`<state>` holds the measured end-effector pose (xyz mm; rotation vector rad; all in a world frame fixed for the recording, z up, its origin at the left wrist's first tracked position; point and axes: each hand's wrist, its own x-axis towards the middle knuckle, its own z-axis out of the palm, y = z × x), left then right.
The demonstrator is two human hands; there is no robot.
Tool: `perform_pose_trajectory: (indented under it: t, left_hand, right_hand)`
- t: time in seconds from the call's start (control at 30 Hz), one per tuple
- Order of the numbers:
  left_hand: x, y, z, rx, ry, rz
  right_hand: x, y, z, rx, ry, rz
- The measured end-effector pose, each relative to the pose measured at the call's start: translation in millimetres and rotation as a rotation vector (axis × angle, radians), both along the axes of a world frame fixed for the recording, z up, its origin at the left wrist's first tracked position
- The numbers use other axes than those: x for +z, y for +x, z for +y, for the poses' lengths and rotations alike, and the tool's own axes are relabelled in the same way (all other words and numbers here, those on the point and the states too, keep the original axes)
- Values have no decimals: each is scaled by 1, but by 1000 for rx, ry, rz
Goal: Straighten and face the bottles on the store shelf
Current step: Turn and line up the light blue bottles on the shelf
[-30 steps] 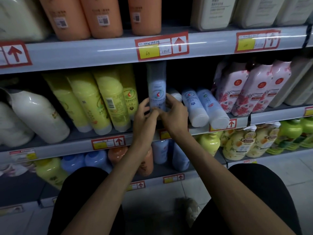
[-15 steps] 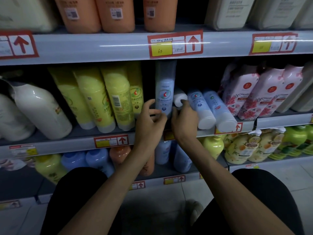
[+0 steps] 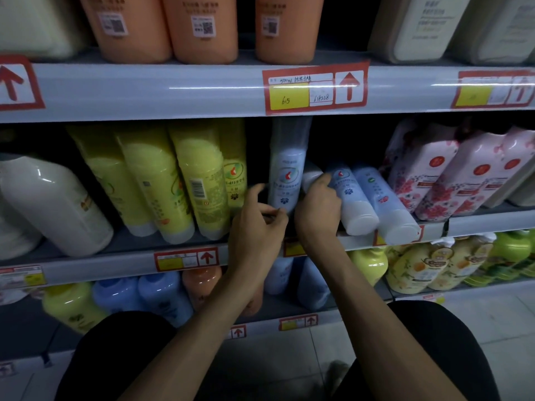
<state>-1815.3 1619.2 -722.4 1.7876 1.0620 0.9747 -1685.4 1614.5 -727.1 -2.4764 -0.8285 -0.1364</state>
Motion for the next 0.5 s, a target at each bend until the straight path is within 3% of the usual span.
perform_pose_trajectory:
  t: [0.5]
  left_hand:
    - [-3,1,1,100,132,136]
  right_hand:
    - [6,-11,-33,45,-5,-42]
